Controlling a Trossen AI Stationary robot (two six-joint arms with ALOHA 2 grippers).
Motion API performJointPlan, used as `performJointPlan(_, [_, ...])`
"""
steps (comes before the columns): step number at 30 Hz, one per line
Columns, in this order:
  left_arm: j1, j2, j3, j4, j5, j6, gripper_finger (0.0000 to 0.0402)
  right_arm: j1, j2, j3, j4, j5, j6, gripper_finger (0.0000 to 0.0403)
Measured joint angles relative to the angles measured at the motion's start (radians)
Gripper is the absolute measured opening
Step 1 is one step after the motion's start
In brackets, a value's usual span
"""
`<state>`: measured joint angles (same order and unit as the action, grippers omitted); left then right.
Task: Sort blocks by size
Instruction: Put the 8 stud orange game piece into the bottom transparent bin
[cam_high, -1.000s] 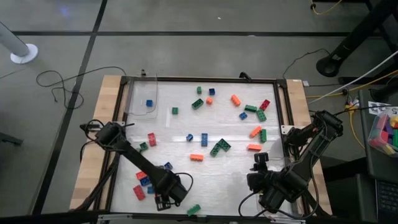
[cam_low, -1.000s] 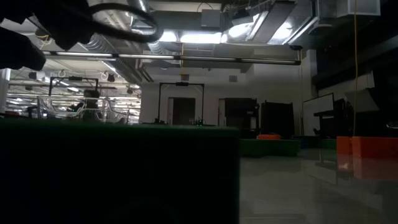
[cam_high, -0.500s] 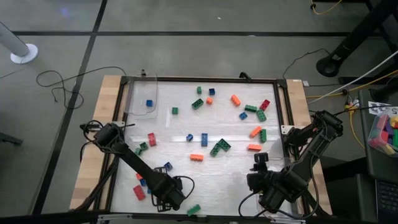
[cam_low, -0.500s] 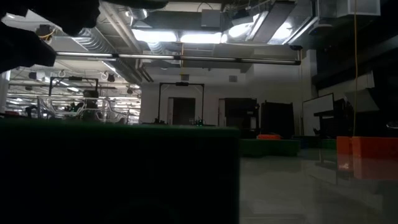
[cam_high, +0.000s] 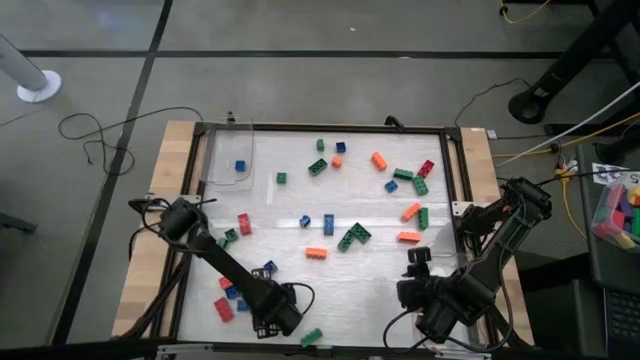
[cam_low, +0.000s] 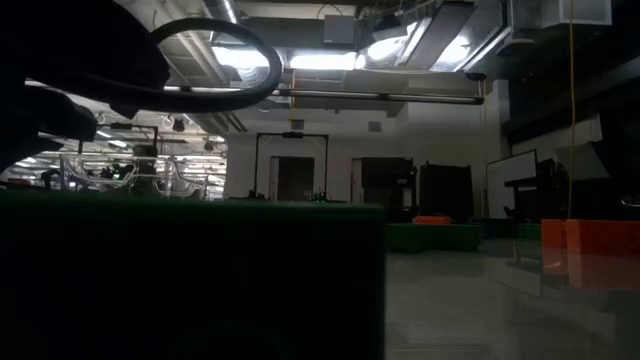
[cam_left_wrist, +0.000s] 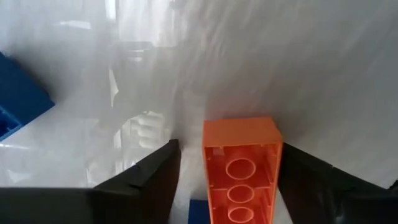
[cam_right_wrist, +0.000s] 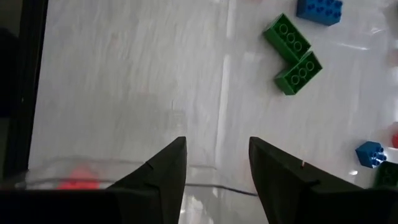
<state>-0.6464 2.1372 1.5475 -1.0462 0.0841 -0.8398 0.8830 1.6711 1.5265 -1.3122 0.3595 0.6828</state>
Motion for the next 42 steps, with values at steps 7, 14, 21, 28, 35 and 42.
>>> performJointPlan(7, [0.042,-0.002,-0.002,0.046,0.015,0.039,0.0116,0.001,-0.017,0.000,-0.011,0.004,-0.037,0.0172])
performJointPlan(14, [0.102,-0.025,0.011,0.101,-0.061,0.062,0.0116,0.009,-0.019,-0.037,0.094,0.174,-0.034,0.0172])
performJointPlan(21, [0.172,-0.125,0.022,0.342,-0.178,0.169,0.0116,0.050,-0.018,-0.165,0.345,0.303,-0.034,0.0172])
performJointPlan(28, [0.236,-0.185,0.023,0.665,-0.209,0.334,0.0118,0.131,-0.018,-0.283,0.580,0.577,-0.034,0.0172])
performJointPlan(35, [0.272,-0.195,0.023,0.970,-0.202,0.481,0.0135,0.195,-0.018,-0.336,0.662,0.890,0.062,0.0172])
performJointPlan(42, [0.309,-0.195,0.023,1.248,-0.241,0.460,0.0138,0.211,-0.016,-0.361,0.724,0.985,0.125,0.0172])
